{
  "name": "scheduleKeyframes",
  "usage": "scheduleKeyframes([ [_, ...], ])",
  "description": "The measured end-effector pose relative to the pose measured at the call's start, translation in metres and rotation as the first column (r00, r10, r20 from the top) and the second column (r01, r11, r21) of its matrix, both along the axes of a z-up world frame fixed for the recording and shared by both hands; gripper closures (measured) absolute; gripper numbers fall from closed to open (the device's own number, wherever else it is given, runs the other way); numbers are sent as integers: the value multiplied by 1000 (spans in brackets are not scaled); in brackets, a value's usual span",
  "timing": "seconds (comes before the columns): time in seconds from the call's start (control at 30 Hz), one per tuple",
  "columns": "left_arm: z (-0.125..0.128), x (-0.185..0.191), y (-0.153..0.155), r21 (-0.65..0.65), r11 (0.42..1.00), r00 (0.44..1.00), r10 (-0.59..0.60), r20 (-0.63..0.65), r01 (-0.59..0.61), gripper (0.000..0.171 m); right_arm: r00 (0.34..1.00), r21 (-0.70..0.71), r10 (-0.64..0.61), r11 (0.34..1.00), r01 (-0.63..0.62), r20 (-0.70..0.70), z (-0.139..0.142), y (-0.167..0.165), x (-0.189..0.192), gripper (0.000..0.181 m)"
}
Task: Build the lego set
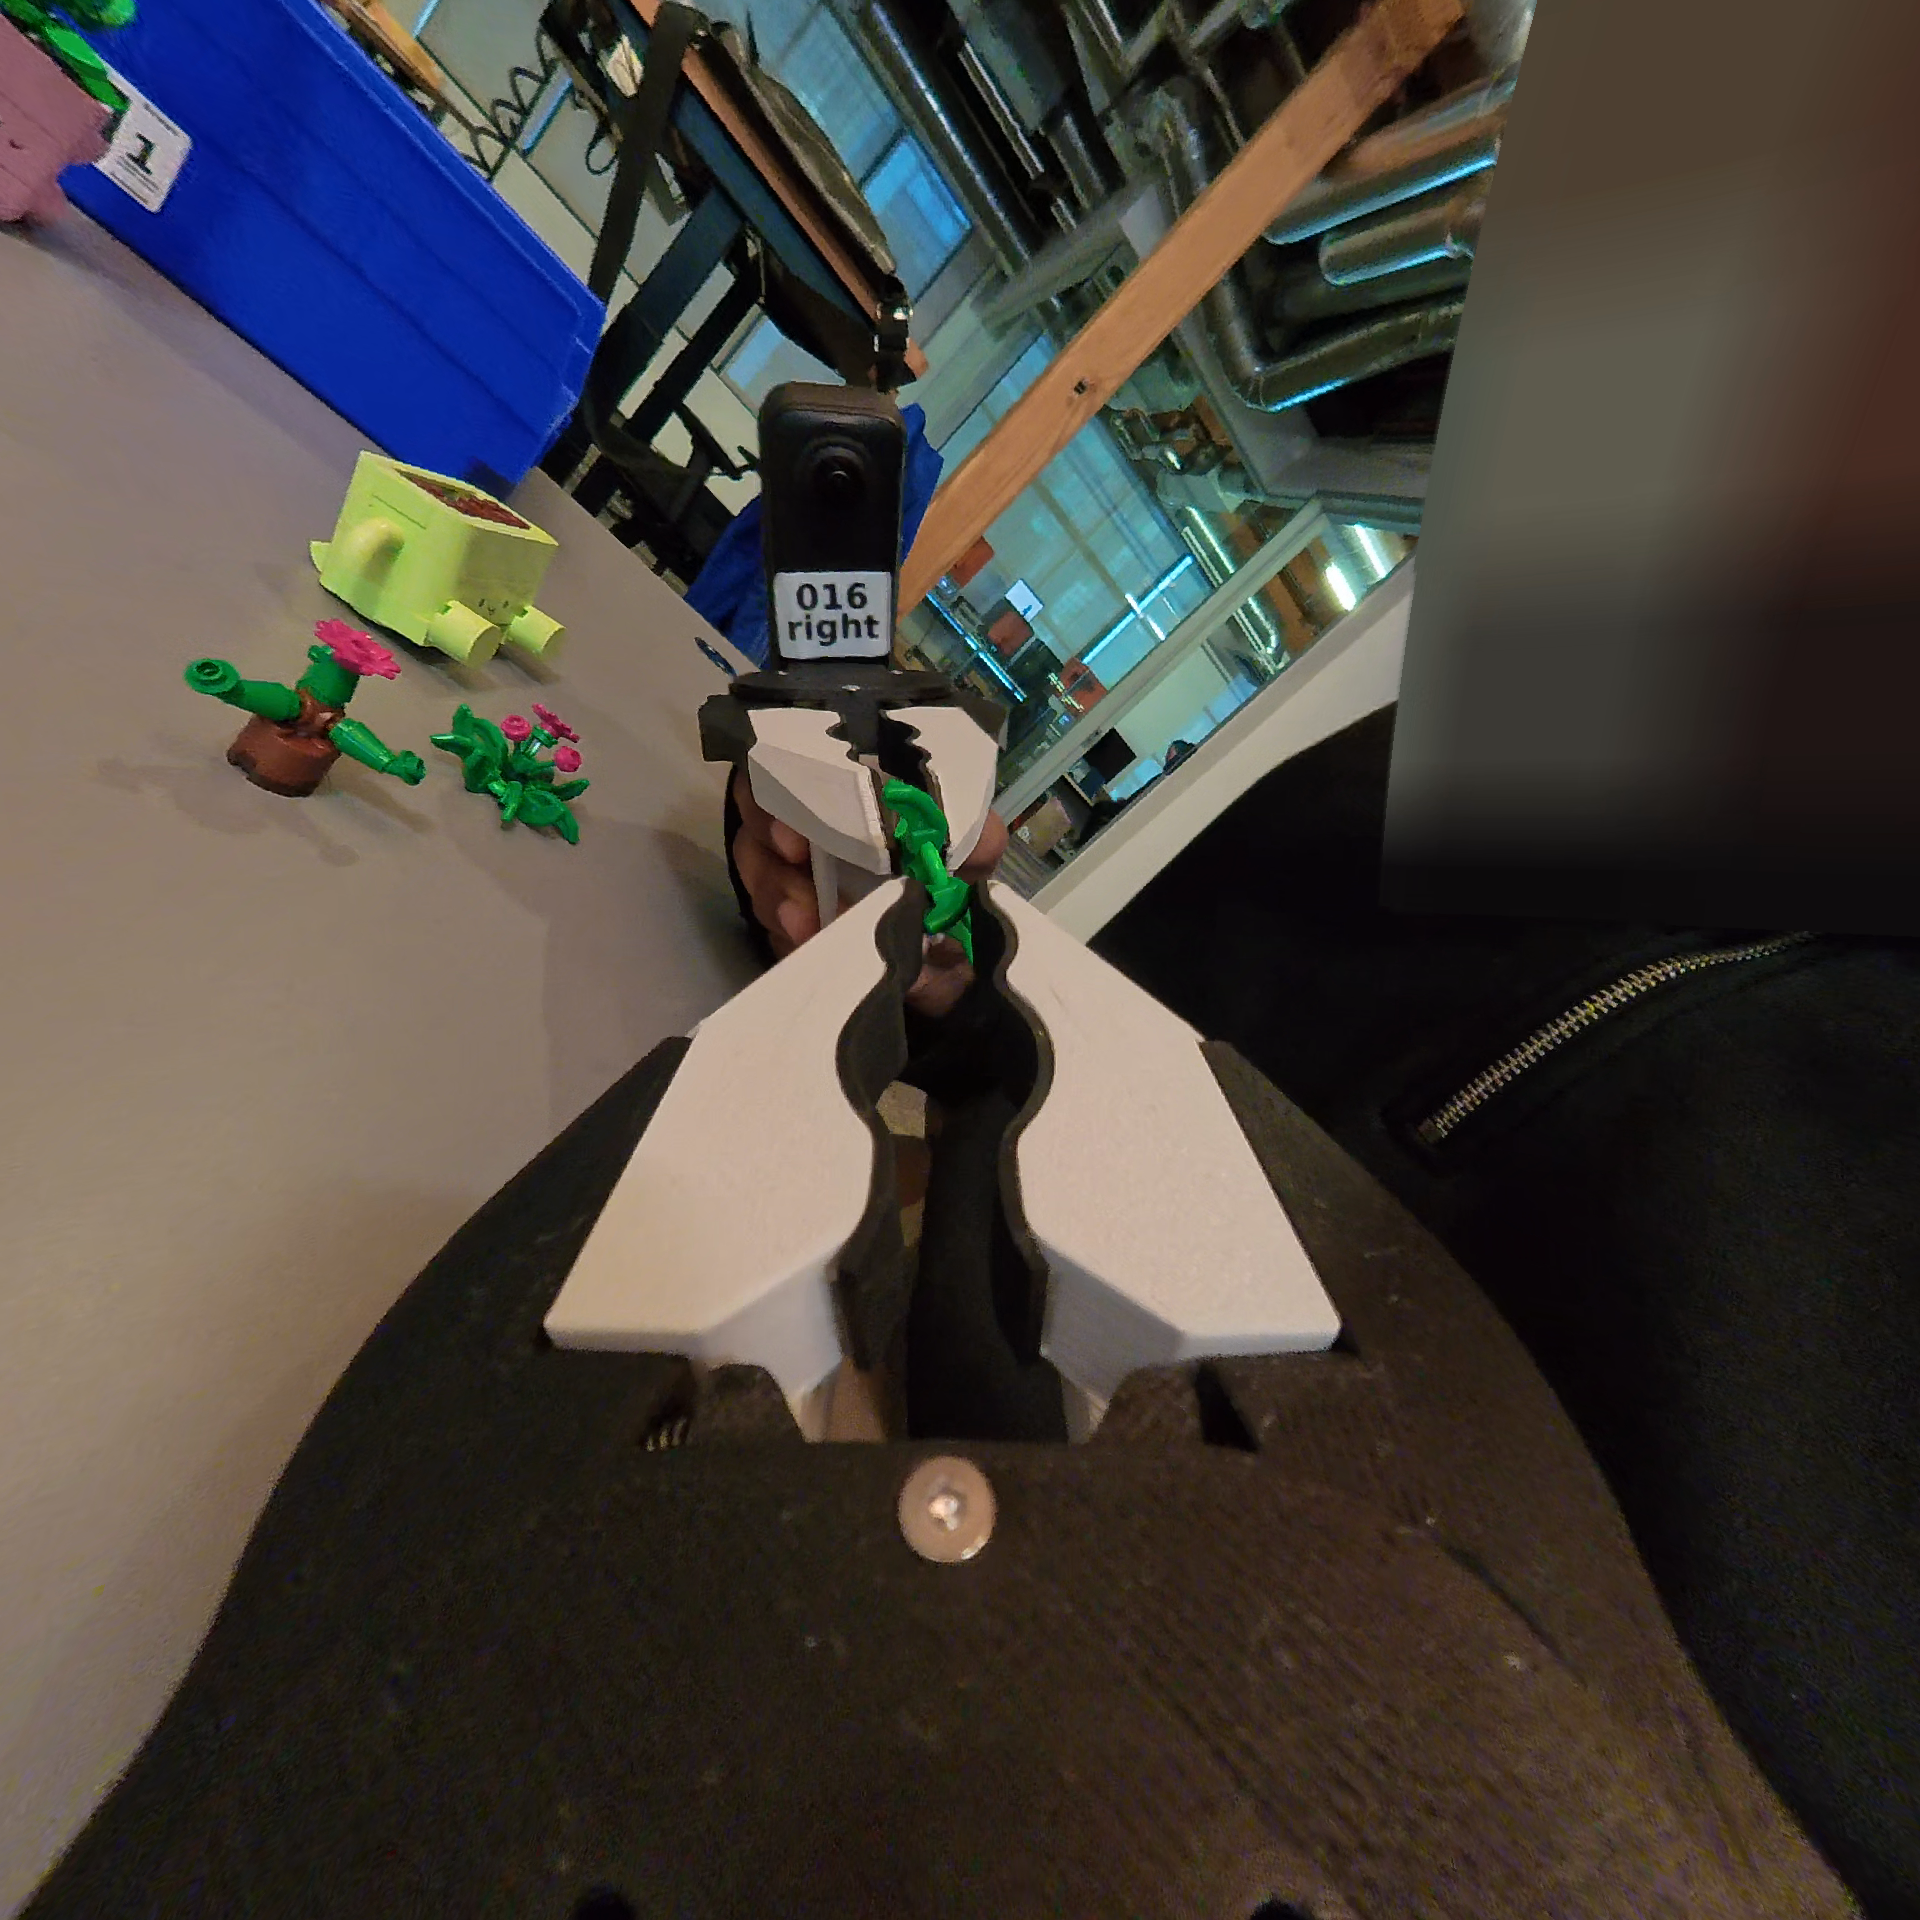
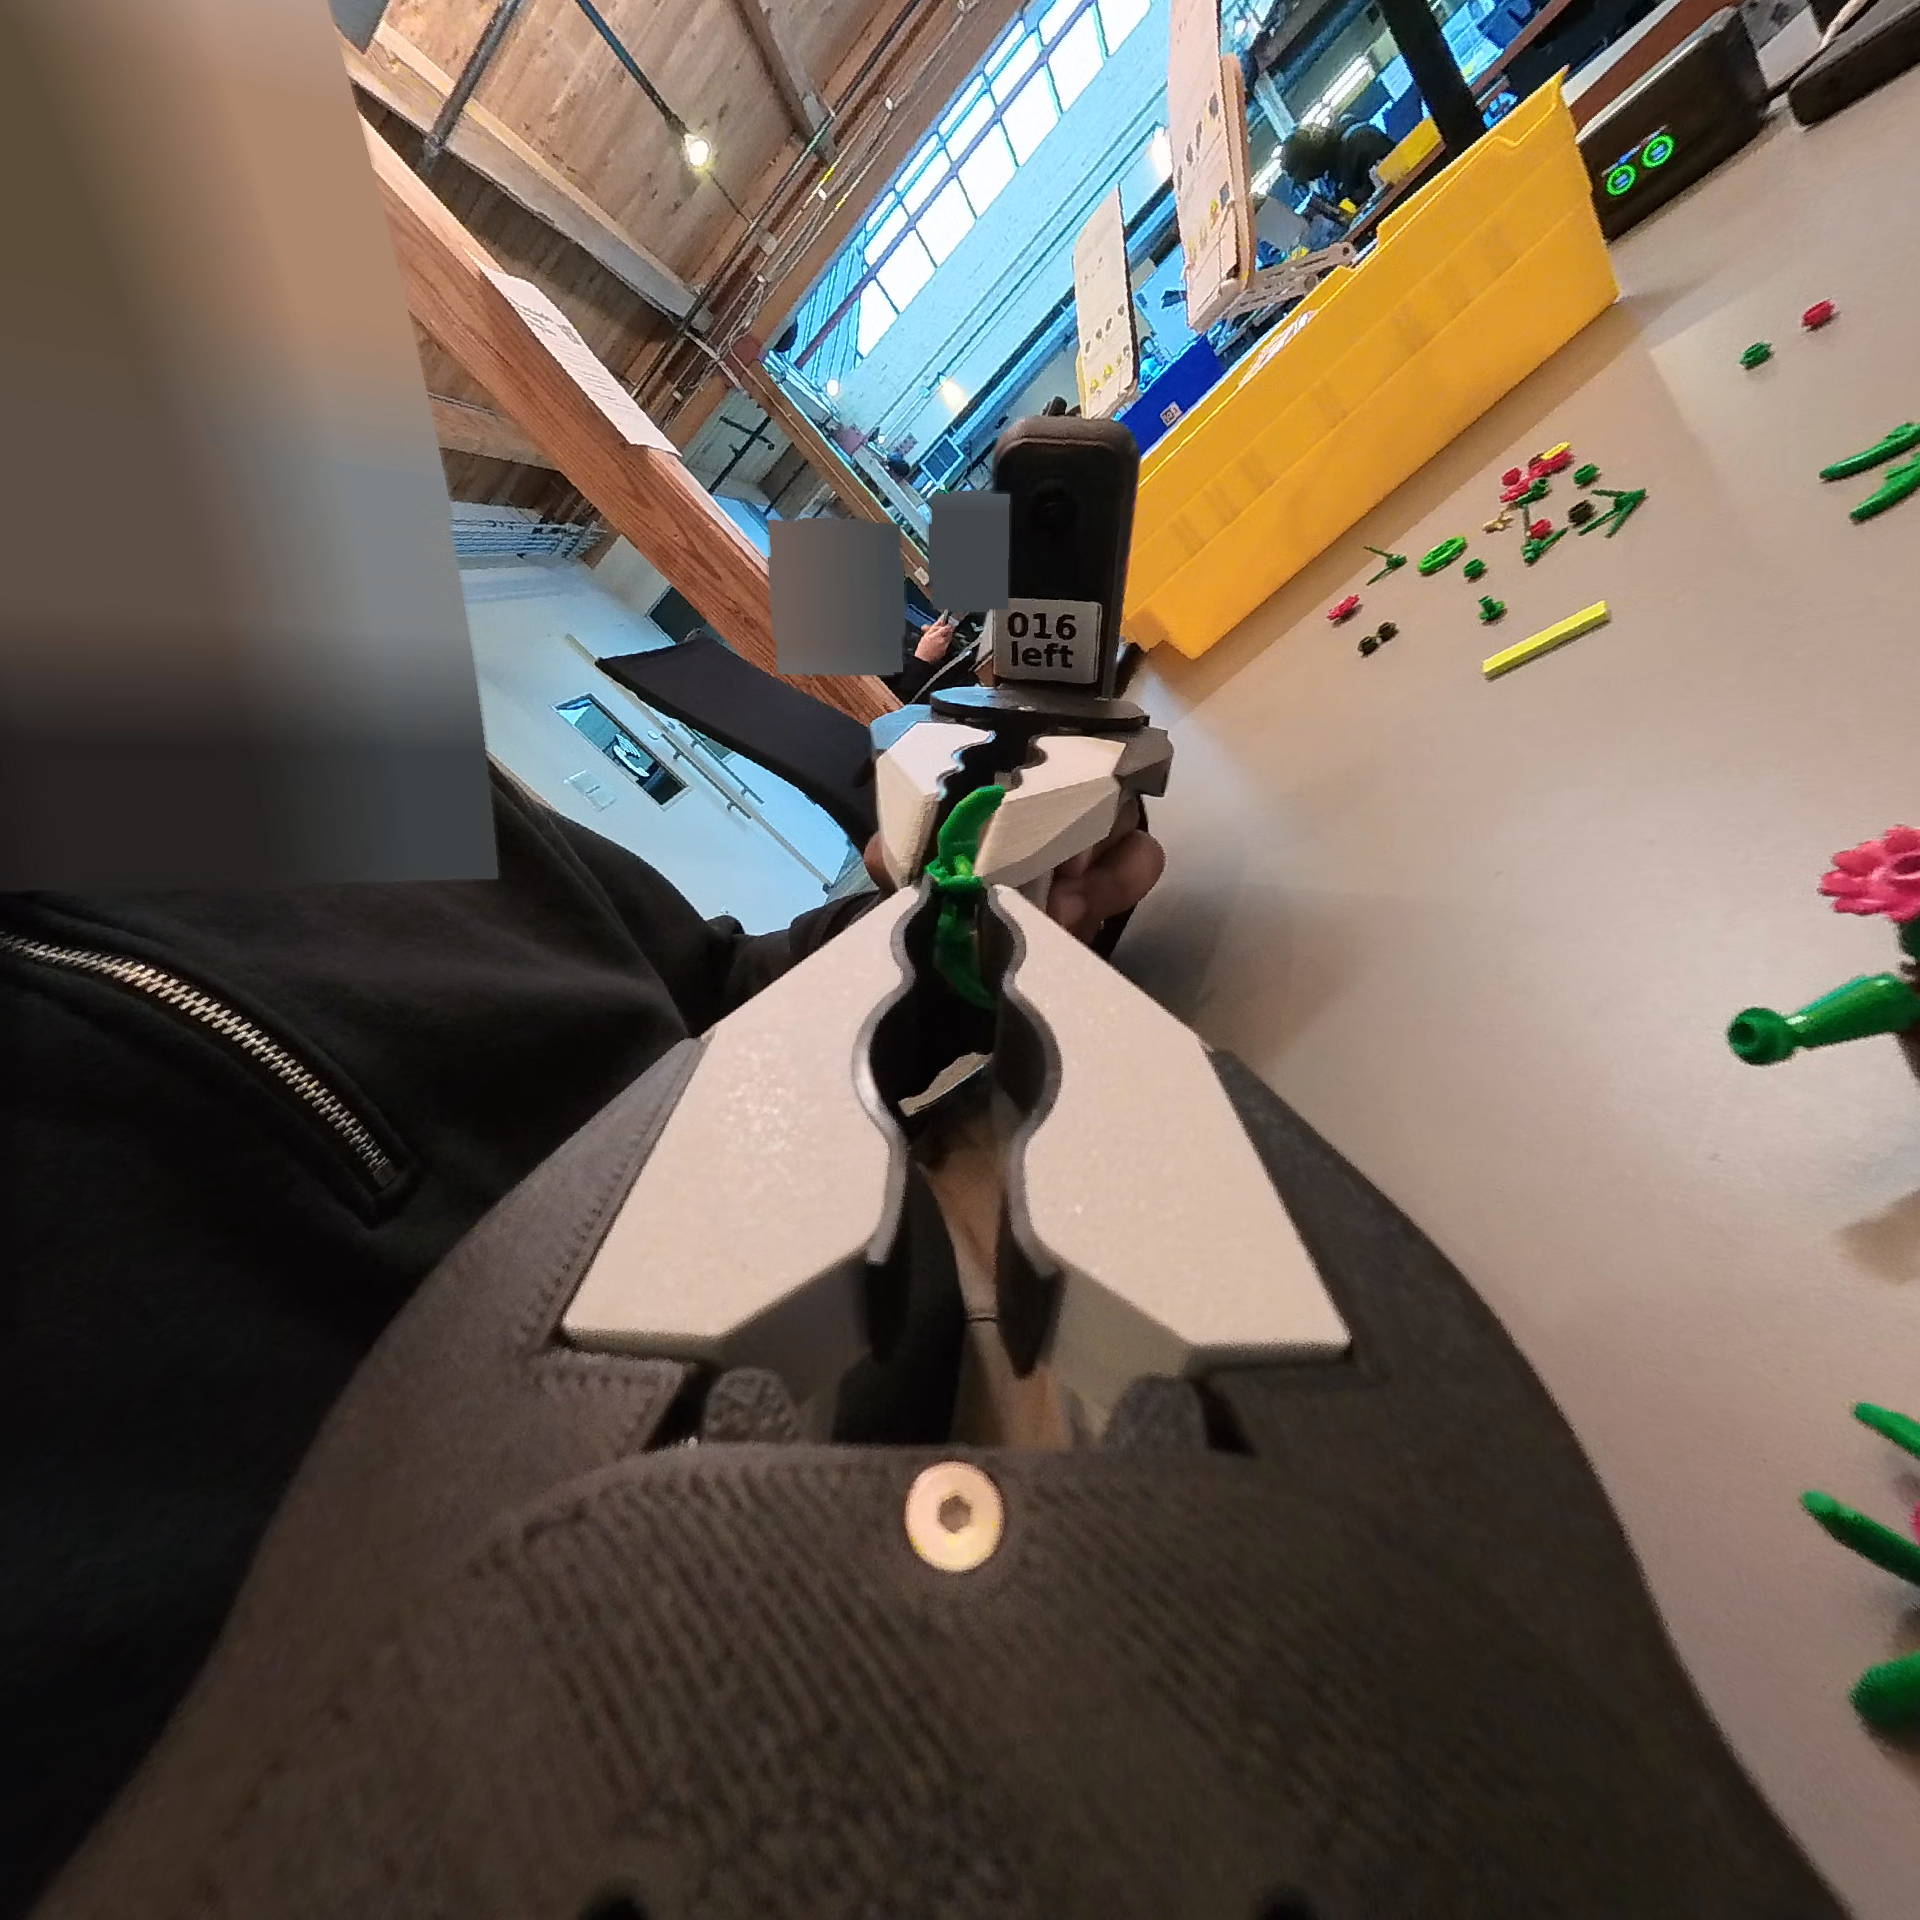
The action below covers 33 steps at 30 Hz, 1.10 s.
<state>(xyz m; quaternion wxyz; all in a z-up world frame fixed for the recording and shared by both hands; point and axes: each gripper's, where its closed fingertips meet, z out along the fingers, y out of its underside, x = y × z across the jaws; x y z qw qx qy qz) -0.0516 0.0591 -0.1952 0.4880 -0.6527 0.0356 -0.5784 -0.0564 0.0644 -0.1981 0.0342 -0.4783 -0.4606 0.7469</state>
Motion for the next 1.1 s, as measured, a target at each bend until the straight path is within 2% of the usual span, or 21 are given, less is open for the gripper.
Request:
scheduleKeyframes([
  [0.13,-4,-16,7,-26,996,996,86,-13,-87,146,998,-2,-40,999,41,50,-6,7,-4,176],
  [0.23,-12,-30,11,-21,983,976,178,-124,-182,135,981,38,-92,996,86,174,-24,14,-10,176],
  [0.37,-20,-34,14,0,970,931,232,-283,-242,134,926,167,-166,979,115,338,-56,16,-14,175],
  [0.5,-29,-29,15,-14,970,902,221,-370,-244,135,877,324,-240,940,103,416,-79,15,-16,174],
  [0.57,-32,-26,15,-9,970,882,216,-419,-242,135,872,349,-256,931,106,417,-81,16,-16,175],
  [0.7,-36,-24,14,-4,970,856,212,-472,-243,136,879,327,-282,932,156,385,-73,24,-16,153],
  [0.9,-39,-26,16,-22,966,849,216,-482,-258,138,904,315,-302,927,205,301,-57,35,-12,148],
  [0.97,-42,-26,17,-31,964,841,215,-496,-264,140,913,364,-326,904,224,246,-51,38,-11,150],
  [1.1,-47,-24,18,-52,964,828,196,-526,-262,141,920,555,-358,802,218,156,-51,37,-9,159],
])
